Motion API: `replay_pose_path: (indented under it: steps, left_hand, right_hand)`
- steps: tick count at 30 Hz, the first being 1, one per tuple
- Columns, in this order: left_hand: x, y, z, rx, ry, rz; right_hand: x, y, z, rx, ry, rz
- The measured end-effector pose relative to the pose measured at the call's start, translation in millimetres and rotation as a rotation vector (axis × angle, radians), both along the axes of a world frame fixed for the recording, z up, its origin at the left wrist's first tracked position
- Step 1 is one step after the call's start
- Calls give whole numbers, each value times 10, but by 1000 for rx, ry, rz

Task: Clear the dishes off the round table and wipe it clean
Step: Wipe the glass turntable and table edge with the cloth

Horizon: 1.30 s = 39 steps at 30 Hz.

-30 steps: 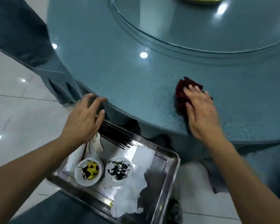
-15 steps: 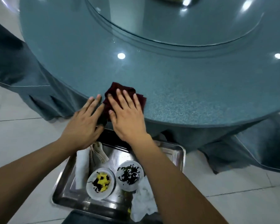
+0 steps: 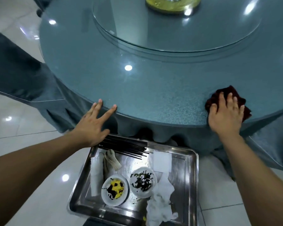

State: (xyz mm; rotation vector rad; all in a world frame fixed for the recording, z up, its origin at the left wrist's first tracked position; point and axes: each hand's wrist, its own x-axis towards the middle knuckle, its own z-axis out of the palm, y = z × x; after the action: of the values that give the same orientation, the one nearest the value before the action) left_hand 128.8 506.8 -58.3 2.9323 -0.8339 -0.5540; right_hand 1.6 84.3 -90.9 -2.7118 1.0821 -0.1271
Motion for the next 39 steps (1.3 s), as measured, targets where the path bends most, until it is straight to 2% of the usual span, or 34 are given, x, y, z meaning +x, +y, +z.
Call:
replay_pose_path:
  steps: [3, 7, 9, 11, 14, 19, 21, 23, 27, 32, 35, 37, 39]
  left_hand:
    - [-9, 3, 21, -4, 12, -4]
    - [23, 52, 34, -19, 21, -26]
    - [76, 106, 30, -85, -57, -47]
    - [247, 205, 25, -215, -152, -61]
    - [706, 400, -52, -366, -227, -172]
    - [1904, 888, -208, -426, -343, -134]
    - [2402, 1024, -277, -443, -394, -67]
    - [2805, 1112, -331, -458, -421, -11]
    - [3168, 1139, -433, -523, -421, 34]
    - [3157, 1094, -439, -531, -405, -3]
    - [3195, 1113, -453, -534, -363, 49]
    - [3191, 1109, -445, -508, -355, 44]
    - [3198, 1115, -439, -474, -375, 19]
  right_hand:
    - [165, 538, 11, -28, -18, 80]
    - [661, 1717, 38, -27, -82, 408]
    - [915, 2189, 61, -8, -69, 543]
    - [1085, 2311, 85, 50, -71, 583]
    - [1180, 2006, 27, 57, -139, 452]
    - [1641, 1117, -13, -6, -50, -90]
    - [1910, 988, 1, -9, -23, -182]
    - [2244, 997, 17, -16, -5, -185]
    - [3082, 1506, 1, -59, 63, -13]
    - [4233, 2982, 56, -61, -6, 358]
    - [4555, 3705, 116, -35, 19, 574]
    - [4481, 3736, 109, -14, 16, 581]
    - [4183, 3438, 107, 22, -17, 487]
